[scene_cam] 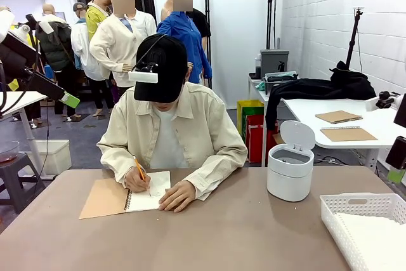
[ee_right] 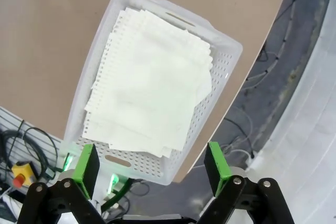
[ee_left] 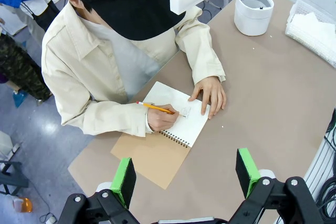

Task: Sort the paper based on its condition.
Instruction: If a person hands you a paper, place it in the Organizing basket , and if it's crumpled, put it in the Trash can.

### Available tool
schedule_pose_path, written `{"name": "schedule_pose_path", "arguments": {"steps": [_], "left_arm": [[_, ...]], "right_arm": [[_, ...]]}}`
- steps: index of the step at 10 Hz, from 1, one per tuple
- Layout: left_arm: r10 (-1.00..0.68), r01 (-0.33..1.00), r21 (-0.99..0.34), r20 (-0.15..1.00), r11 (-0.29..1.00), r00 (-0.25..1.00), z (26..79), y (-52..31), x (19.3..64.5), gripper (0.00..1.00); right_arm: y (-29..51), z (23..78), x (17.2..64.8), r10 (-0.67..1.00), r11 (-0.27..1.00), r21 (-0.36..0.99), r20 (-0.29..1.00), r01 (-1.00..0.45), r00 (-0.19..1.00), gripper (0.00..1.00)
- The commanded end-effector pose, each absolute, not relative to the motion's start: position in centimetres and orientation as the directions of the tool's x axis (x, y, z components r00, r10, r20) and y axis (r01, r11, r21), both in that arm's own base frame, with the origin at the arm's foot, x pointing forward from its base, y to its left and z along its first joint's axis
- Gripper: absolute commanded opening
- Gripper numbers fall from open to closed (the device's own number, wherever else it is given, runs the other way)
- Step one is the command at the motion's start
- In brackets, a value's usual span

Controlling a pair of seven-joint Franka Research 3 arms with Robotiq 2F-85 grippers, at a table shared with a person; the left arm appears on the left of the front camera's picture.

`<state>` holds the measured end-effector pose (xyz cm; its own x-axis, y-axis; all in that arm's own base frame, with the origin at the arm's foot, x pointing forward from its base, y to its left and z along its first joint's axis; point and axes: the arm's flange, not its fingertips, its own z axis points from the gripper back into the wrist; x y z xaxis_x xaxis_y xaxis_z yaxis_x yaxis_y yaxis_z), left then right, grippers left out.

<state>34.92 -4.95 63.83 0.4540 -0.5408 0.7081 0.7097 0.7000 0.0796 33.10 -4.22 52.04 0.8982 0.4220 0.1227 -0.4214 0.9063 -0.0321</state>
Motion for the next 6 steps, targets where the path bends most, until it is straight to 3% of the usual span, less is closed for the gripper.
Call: {"name": "schedule_pose_path", "arguments": {"steps": [1,3,6], "left_arm": [[-0.539,0.709,0.078,0.709,0.701,0.455,63.8,-4.9,34.9,1.0],[-0.539,0.709,0.078,0.709,0.701,0.455,63.8,-4.9,34.9,1.0],[-0.539,0.709,0.078,0.709,0.701,0.455,63.8,-4.9,34.9,1.0]], "right_arm": [[-4.7,51.8,33.1,0.412,0.911,-0.04,0.1,-0.411,0.905,1.0],[-4.5,52.0,33.0,0.417,0.909,-0.026,0.12,-0.417,0.901,1.0],[2.7,56.4,33.4,0.708,0.69,-0.313,0.11,-0.652,0.697,1.0]]}}
